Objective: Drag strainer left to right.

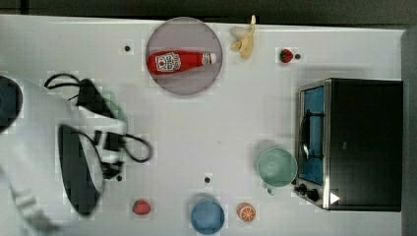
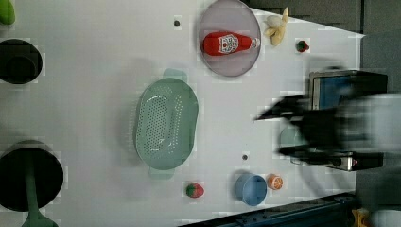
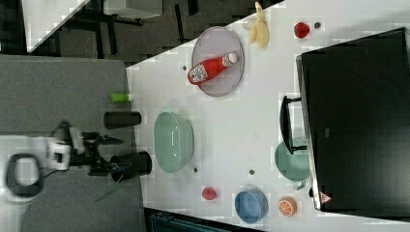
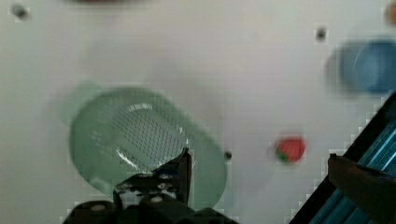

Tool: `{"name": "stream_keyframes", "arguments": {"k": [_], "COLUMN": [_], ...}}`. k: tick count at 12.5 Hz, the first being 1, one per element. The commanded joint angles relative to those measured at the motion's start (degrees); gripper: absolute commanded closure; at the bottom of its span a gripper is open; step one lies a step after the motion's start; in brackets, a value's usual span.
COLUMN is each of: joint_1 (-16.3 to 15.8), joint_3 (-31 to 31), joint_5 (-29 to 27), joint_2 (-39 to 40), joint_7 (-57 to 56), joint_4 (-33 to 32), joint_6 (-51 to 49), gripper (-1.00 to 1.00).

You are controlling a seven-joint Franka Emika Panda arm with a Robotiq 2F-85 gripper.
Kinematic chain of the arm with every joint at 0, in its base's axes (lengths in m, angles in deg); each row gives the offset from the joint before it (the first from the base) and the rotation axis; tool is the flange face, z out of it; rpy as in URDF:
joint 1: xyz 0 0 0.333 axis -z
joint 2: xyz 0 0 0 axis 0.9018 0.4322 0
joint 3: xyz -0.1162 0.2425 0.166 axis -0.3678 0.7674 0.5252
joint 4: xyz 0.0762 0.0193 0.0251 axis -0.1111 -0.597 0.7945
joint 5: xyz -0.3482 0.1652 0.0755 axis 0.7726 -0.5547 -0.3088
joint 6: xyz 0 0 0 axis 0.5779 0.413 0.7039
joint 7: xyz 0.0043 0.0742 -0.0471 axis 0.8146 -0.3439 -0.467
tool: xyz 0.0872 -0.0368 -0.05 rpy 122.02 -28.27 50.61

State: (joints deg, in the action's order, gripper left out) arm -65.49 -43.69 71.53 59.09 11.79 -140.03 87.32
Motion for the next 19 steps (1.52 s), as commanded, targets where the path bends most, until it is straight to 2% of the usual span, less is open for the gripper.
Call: {"name": "stream_keyframes", "arguments": {"k": [1,3,11,14,17,19], "joint_1": [-1.4,-1.5,-1.7,-3.3,-6.0,-6.3], "joint_3": [4.3,6.7,5.6,2.6,-1.7,-2.7], "joint_5": [1.4,1.5,4.7,5.0,6.5,6.5], "joint_2": [2.0,7.1,22.2,26.3,28.2,28.5], "joint_7": [26.4,34.1,34.9,34.9,34.9,35.5], "joint_4": [-1.9,-3.7,-15.3,-15.6,-15.7,-16.1], "joint_6": [6.2,12.5,43.9,49.1,50.1,51.6], "gripper": [-1.00,-1.00,-1.00,-1.00,-1.00,-1.00]}}
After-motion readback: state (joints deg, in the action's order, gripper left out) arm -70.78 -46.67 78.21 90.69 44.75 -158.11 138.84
